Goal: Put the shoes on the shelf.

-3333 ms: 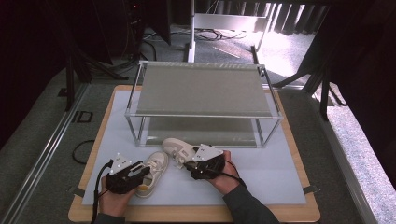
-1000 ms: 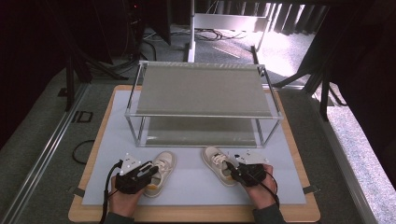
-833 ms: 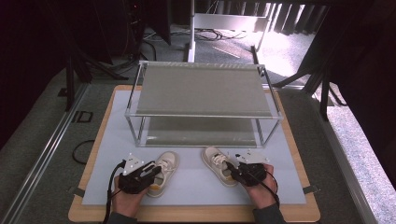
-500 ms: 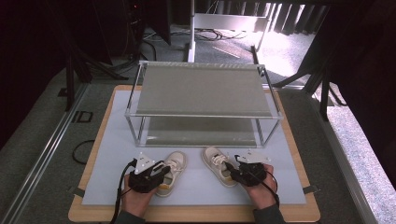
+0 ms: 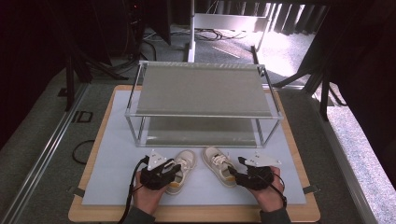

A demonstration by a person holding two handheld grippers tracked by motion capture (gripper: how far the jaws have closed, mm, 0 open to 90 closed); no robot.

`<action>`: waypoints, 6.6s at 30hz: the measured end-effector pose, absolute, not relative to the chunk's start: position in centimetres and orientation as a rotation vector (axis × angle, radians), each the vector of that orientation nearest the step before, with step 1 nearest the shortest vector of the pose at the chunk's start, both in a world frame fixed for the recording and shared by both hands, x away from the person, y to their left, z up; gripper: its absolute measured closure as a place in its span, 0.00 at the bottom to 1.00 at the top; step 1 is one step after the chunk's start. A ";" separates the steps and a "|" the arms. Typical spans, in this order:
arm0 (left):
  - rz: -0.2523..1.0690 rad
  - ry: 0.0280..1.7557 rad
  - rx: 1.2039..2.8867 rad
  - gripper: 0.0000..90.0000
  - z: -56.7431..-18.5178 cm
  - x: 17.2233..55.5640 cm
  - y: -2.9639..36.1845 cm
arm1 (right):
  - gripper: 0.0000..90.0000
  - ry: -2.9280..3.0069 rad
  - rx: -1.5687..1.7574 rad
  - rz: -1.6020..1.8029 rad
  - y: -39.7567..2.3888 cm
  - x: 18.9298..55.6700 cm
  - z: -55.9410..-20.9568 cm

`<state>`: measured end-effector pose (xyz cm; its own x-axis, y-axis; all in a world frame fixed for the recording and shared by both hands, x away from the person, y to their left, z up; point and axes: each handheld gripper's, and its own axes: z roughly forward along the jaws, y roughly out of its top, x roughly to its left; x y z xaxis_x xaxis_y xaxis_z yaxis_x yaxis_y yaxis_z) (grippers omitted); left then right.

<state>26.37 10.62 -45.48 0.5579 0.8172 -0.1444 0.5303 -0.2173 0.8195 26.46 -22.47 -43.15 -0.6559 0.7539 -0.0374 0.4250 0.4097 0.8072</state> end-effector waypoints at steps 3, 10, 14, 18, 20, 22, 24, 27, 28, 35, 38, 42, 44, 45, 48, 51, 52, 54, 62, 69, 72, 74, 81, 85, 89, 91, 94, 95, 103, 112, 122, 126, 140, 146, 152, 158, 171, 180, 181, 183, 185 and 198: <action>0.403 1.130 1.887 0.57 -45.4 26.5 10.7 | 0.46 2.283 0.986 1.158 -23.0 26.0 -43.1; 0.361 1.060 1.791 0.46 -44.6 25.6 11.9 | 0.43 2.303 0.982 1.262 -23.9 25.5 -43.0; 0.340 0.977 1.805 0.36 -44.0 24.9 12.5 | 0.38 2.355 0.947 1.247 -23.5 25.3 -43.6; 0.336 0.917 1.842 0.28 -44.6 23.7 13.1 | 0.36 2.412 0.960 1.250 -23.3 25.5 -44.8; 0.311 0.899 1.860 0.24 -45.2 23.4 13.4 | 0.35 2.431 0.969 1.256 -23.3 25.7 -45.3; 0.287 0.889 1.877 0.20 -45.7 23.1 13.5 | 0.35 2.437 0.973 1.249 -23.3 25.9 -45.6; 0.262 0.873 1.907 0.17 -46.0 23.0 13.4 | 0.34 2.440 0.973 1.252 -23.3 26.0 -45.7; 0.276 0.872 1.955 0.16 -46.3 23.2 12.8 | 0.34 2.446 0.970 1.249 -23.3 26.1 -45.8; 0.274 0.867 1.961 0.16 -46.4 23.3 12.7 | 0.34 2.448 0.969 1.247 -23.3 26.2 -45.9; 0.289 0.869 1.993 0.17 -47.0 23.6 11.6 | 0.35 2.491 0.920 1.262 -22.9 25.8 -45.8; 0.282 0.872 1.989 0.17 -47.0 23.7 11.3 | 0.35 2.506 0.898 1.263 -22.6 25.7 -45.8; 0.263 0.836 1.996 0.18 -47.1 23.6 10.2 | 0.36 2.521 0.880 1.269 -22.4 25.6 -45.8; 0.259 0.824 2.003 0.18 -47.1 23.6 9.7 | 0.36 2.527 0.871 1.271 -22.3 25.6 -45.8; 0.260 0.815 2.009 0.18 -47.1 23.5 9.5 | 0.36 2.527 0.874 1.274 -22.3 25.7 -45.8; 0.257 0.814 2.011 0.18 -47.1 23.3 9.6 | 0.36 2.526 0.866 1.299 -22.5 25.7 -45.7; 0.259 0.834 2.018 0.18 -47.4 23.2 10.0 | 0.37 2.503 0.868 1.335 -22.8 25.7 -45.3; 0.260 0.834 2.026 0.18 -47.6 23.2 10.0 | 0.38 2.491 0.869 1.350 -23.0 25.7 -45.2; 0.254 0.830 2.041 0.18 -47.9 23.5 9.8 | 0.38 2.479 0.874 1.356 -23.1 25.7 -45.1; 0.232 0.803 2.060 0.20 -47.8 24.5 9.1 | 0.49 2.353 0.975 1.470 -24.3 26.9 -44.3; 0.222 0.785 2.071 0.20 -47.7 24.8 8.9 | 0.50 2.366 1.033 1.376 -25.2 27.2 -45.1; 0.205 0.774 2.067 0.21 -47.7 24.8 8.8 | 0.52 2.375 1.074 1.311 -25.3 27.4 -45.6; 0.189 0.762 2.062 0.22 -47.7 24.8 8.8 | 0.56 2.405 1.076 1.313 -25.1 27.5 -45.9; 0.175 0.757 2.057 0.23 -47.8 25.1 8.7 | 0.57 2.447 1.061 1.348 -24.5 27.3 -46.0; 0.174 0.752 2.059 0.23 -47.8 25.0 8.7 | 0.55 2.471 1.015 1.357 -23.5 27.2 -46.1; 0.173 0.745 2.061 0.23 -47.9 24.9 8.5 | 0.55 2.482 1.008 1.373 -22.9 27.2 -46.2; 0.170 0.744 2.062 0.23 -47.8 25.0 8.5 | 0.56 2.483 1.011 1.374 -22.8 27.2 -46.2; 0.166 0.742 2.059 0.23 -47.9 25.0 8.5 | 0.57 2.485 1.019 1.378 -22.9 27.2 -46.2; 0.166 0.740 2.060 0.23 -47.9 25.1 8.5 | 0.59 2.491 1.025 1.401 -22.9 27.2 -46.3; 0.129 0.743 2.047 0.24 -47.8 25.5 9.0 | 0.57 2.496 1.023 1.381 -22.9 27.2 -46.2; 0.243 0.775 1.971 0.31 -45.4 24.8 11.0 | 0.55 2.430 1.062 1.382 -22.0 26.9 -44.7; 0.219 0.871 1.941 0.40 -45.6 26.7 10.5 | 0.56 2.427 1.129 1.338 -20.4 27.4 -44.4; 0.204 0.896 1.952 0.42 -45.8 27.2 10.0 | 0.56 2.421 1.160 1.246 -19.8 27.5 -44.6; 0.186 0.943 1.973 0.53 -46.3 27.9 8.5 | 0.59 2.424 1.243 1.261 -19.7 27.9 -45.0; 0.179 0.977 1.955 0.58 -46.3 27.9 8.5 | 0.68 2.414 1.268 1.275 -19.7 28.0 -45.0; 0.160 0.972 1.944 0.61 -46.2 27.7 8.4 | 0.74 2.385 1.277 1.353 -20.1 27.9 -45.3; 0.147 0.970 1.924 0.62 -46.2 27.7 8.4 | 0.75 2.379 1.275 1.387 -20.5 27.8 -45.4; 0.166 0.974 1.892 0.63 -45.9 27.8 7.8 | 0.77 2.346 1.263 1.435 -21.2 27.8 -45.1; 0.184 0.971 1.868 0.63 -45.3 28.0 7.6 | 0.78 2.327 1.270 1.465 -21.5 27.8 -44.9; 0.184 0.972 1.864 0.63 -45.3 28.0 7.6 | 0.78 2.322 1.274 1.470 -21.5 27.9 -44.9; 0.185 0.977 1.854 0.63 -45.2 28.1 7.5 | 0.78 2.314 1.279 1.479 -21.6 28.0 -44.7; 0.186 0.979 1.845 0.63 -45.1 28.3 7.4 | 0.78 2.305 1.286 1.489 -21.7 28.2 -44.6; 0.236 0.983 1.790 0.63 -43.9 30.1 7.1 | 0.78 2.229 1.279 1.550 -22.1 30.0 -43.6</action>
<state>30.10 7.08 -43.93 0.6456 0.7119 -0.2765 0.5091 -0.1313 0.8506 30.04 -22.08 -43.55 -0.6290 0.7020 0.3341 0.5576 0.1078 0.8231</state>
